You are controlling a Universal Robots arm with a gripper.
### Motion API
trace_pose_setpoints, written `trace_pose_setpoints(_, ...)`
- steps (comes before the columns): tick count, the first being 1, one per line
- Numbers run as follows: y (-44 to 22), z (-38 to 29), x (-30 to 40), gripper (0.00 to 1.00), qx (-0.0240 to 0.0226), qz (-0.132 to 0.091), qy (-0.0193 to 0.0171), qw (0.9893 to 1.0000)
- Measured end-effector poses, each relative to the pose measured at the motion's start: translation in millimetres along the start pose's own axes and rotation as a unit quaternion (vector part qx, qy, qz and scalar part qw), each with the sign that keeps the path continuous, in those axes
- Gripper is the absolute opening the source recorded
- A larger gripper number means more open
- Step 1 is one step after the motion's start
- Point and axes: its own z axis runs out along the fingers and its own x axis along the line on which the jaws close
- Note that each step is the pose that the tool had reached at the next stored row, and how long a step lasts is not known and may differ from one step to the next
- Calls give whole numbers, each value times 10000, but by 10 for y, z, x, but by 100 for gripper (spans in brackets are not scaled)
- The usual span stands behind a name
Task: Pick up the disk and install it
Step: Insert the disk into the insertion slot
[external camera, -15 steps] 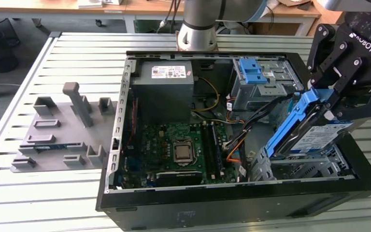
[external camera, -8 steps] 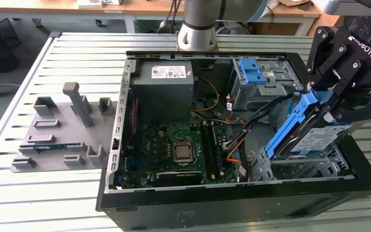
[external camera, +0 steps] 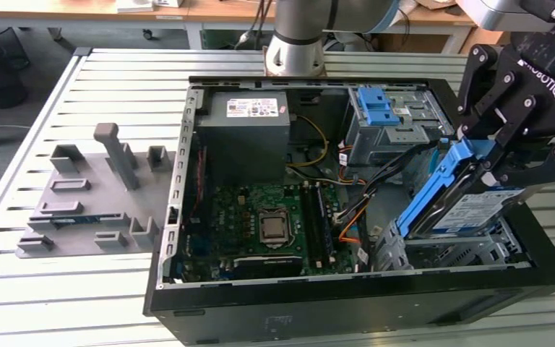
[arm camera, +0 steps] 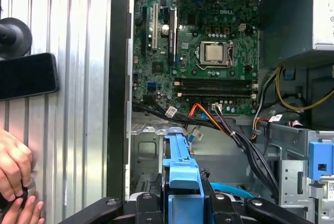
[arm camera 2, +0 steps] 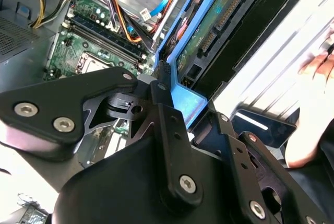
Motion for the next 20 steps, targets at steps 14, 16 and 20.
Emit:
trace_pose_setpoints(14, -2, 115, 3, 36, 0, 0, -1, 10000)
trace_pose_setpoints(16, -3, 135, 3, 36, 0, 0, -1, 10000)
trace_pose_setpoints(20, -3, 177, 4, 36, 0, 0, 0, 10000)
